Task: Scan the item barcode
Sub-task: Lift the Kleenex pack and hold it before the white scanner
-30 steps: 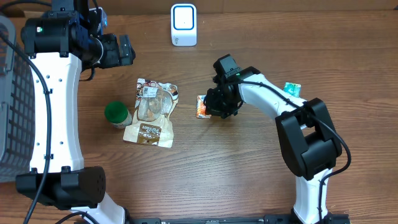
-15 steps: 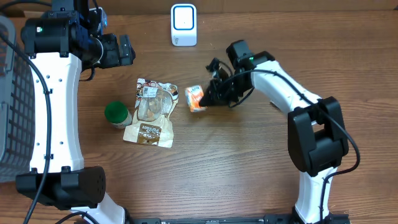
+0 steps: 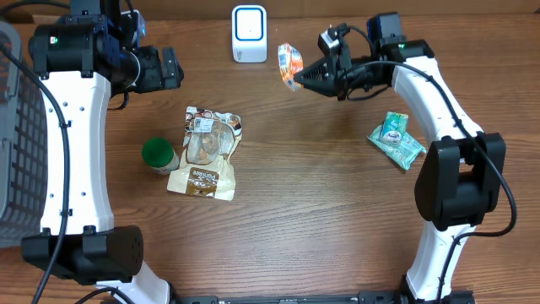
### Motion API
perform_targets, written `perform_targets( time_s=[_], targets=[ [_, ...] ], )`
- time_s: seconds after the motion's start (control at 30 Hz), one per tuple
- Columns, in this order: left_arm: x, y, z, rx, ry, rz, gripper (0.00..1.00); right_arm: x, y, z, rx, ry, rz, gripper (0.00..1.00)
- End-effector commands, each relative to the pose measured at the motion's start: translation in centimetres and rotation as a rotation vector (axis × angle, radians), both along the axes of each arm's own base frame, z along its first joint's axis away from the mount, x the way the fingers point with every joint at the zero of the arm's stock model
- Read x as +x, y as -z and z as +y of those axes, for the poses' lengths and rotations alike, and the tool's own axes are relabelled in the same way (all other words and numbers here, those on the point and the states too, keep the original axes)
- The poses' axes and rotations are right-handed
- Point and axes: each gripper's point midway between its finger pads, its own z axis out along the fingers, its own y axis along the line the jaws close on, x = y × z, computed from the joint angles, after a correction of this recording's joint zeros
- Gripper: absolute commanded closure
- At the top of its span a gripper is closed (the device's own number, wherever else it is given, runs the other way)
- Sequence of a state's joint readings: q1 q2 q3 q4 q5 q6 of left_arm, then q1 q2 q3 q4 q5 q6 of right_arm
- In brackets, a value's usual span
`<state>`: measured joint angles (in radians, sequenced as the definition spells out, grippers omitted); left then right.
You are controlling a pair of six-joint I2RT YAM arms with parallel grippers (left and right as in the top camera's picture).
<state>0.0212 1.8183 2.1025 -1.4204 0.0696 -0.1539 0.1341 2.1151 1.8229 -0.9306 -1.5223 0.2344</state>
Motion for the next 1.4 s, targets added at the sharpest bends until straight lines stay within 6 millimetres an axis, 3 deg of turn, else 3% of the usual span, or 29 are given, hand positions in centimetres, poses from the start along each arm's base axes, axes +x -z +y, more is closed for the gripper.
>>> perform_targets(
  time_s=[0.0, 0.13, 0.23, 0.3, 0.4, 0.5, 0.6, 0.77, 0.9, 1.0, 1.17, 1.33, 1.37],
  targets=[
    [-0.1, -0.3, 0.2, 0.003, -0.011, -0.009, 0.01, -0.4, -5.8, 0.3, 0.052, -0.029, -0.070, 0.96],
    [-0.1, -0.3, 0.2, 0.003, -0.011, -0.009, 0.00, -1.4, -8.6, 0.1, 0.063, -0.031, -0.156, 0.96],
    [-0.1, -0.3, 0.2, 0.003, -0.011, -0.009, 0.00, -0.9, -7.9, 0.2, 0.011, 0.002, -0.174, 0.96],
    [-0.1, -0.3, 0.2, 0.003, -0.011, -0.009, 0.01, 0.7, -4.4, 0.7, -0.195, 0.105, -0.161, 0.96],
    [-0.1, -0.3, 0.2, 0.003, -0.011, -0.009, 0.00, 2.0, 3.9, 0.4, -0.731, 0.266, -0.160, 0.96],
    [-0.1, -0.3, 0.2, 0.003, -0.011, -0.009, 0.00, 2.0, 6.8, 0.1, -1.056, 0.355, -0.228, 0.96],
    [-0.1, -0.3, 0.2, 0.003, -0.011, -0.009, 0.00, 3.2, 5.5, -0.8, -1.211, 0.458, -0.338, 0.96],
    [-0.1, -0.3, 0.2, 0.003, -0.011, -0.009, 0.00, 7.7, -2.3, -3.7, -1.451, 0.756, -0.702, 0.96],
    [-0.1, -0.3, 0.2, 0.003, -0.011, -0.009, 0.00, 11.5, -7.5, -1.8, -1.483, 0.925, -1.037, 0.96],
    [-0.1, -0.3, 0.2, 0.003, -0.011, -0.009, 0.00, 14.4, -9.0, 0.3, -1.430, 0.984, -1.203, 0.96],
    [-0.1, -0.3, 0.2, 0.003, -0.011, -0.009, 0.01, 18.9, -7.0, 2.6, -1.434, 1.011, -1.403, 0.96],
    [-0.1, -0.3, 0.2, 0.003, -0.011, -0.009, 0.01, 22.0, -0.6, 5.7, -1.507, 0.738, -1.684, 0.96],
    [-0.1, -0.3, 0.2, 0.003, -0.011, -0.009, 0.00, 22.8, 2.2, 6.6, -1.535, 0.641, -1.767, 0.96]
  ],
)
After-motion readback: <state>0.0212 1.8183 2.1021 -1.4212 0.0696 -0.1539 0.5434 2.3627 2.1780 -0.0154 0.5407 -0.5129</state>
